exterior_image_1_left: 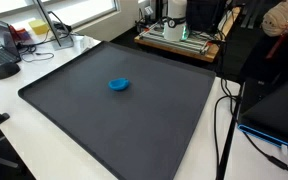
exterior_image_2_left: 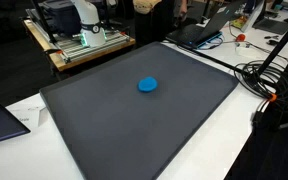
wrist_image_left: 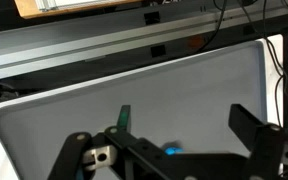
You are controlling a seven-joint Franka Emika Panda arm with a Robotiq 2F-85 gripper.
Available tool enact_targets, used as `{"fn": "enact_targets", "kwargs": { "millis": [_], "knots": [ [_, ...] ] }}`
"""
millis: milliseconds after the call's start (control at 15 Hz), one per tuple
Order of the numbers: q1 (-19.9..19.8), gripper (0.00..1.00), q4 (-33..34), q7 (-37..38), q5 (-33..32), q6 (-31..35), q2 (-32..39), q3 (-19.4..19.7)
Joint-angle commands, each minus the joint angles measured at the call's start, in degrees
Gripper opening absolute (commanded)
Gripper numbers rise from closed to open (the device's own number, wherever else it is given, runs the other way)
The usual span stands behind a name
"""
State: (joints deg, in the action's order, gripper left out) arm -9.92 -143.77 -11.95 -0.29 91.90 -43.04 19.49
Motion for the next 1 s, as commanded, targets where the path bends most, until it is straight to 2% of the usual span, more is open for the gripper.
{"fn": "enact_targets", "kwargs": {
  "millis": [0, 600, 933],
  "knots": [
    [-0.9, 1.0, 0.1, -0.5, 0.4, -0.1, 0.3, -0.7],
    [-0.9, 1.0, 0.1, -0.5, 0.4, -0.1, 0.3, -0.7],
    [2.6, 1.0, -0.3, 0.5, 3.2, -0.3, -3.8, -6.8]
  ]
}}
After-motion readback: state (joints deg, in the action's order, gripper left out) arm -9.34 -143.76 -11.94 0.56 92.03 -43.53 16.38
